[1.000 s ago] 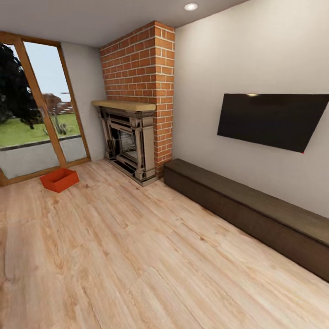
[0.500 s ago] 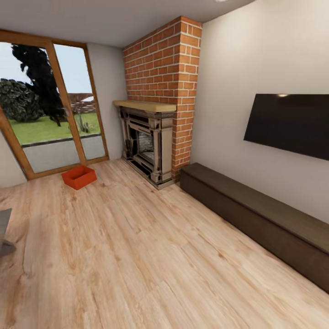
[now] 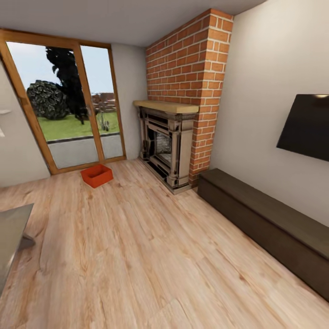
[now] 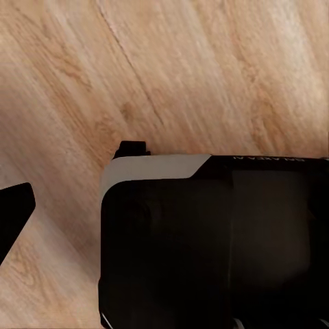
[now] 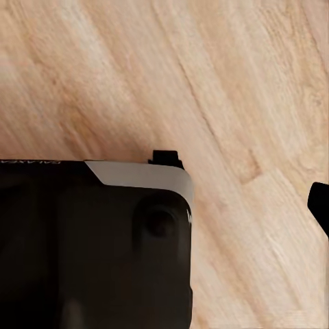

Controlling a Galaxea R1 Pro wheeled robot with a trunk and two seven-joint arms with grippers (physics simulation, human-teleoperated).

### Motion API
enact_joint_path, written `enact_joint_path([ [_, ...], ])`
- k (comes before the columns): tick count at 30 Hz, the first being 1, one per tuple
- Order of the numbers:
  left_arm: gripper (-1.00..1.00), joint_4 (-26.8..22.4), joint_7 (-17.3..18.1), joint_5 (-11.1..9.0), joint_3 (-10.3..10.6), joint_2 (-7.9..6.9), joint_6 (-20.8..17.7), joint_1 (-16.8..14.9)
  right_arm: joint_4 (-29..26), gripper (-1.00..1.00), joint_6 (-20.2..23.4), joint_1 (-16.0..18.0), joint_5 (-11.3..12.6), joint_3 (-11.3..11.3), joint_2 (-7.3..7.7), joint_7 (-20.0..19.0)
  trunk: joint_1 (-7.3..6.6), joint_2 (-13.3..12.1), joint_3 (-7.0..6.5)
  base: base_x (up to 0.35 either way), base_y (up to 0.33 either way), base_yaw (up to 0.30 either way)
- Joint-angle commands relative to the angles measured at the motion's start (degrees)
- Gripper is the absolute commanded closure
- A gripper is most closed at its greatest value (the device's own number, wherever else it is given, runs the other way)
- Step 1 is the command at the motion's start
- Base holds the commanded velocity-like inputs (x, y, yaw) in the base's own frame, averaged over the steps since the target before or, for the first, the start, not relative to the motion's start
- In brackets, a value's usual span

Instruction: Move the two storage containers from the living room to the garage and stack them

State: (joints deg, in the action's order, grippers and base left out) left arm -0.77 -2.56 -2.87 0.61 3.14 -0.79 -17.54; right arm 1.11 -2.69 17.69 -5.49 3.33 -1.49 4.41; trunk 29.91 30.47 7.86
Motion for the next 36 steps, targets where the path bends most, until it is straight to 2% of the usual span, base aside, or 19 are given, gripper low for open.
enact_joint_path([
  [1,-1.0,0.0,-0.2,-0.3,0.1,0.02,-0.1,0.0,0.1,-1.0,-0.2,0.1,-0.6,0.4,-0.01,0.2,0.05,0.1,0.1,0.337,0.0,0.251],
  [26,-1.0,0.0,-0.2,-0.3,0.1,0.02,-0.1,0.0,0.1,-1.0,-0.2,0.0,-0.6,0.4,-0.01,0.2,0.05,0.1,0.1,0.337,0.0,0.251],
  [36,-1.0,0.0,-0.2,-0.3,0.1,0.02,-0.1,0.0,0.1,-1.0,-0.2,0.1,-0.6,0.4,0.04,0.2,0.05,0.1,0.1,0.337,0.0,0.051],
])
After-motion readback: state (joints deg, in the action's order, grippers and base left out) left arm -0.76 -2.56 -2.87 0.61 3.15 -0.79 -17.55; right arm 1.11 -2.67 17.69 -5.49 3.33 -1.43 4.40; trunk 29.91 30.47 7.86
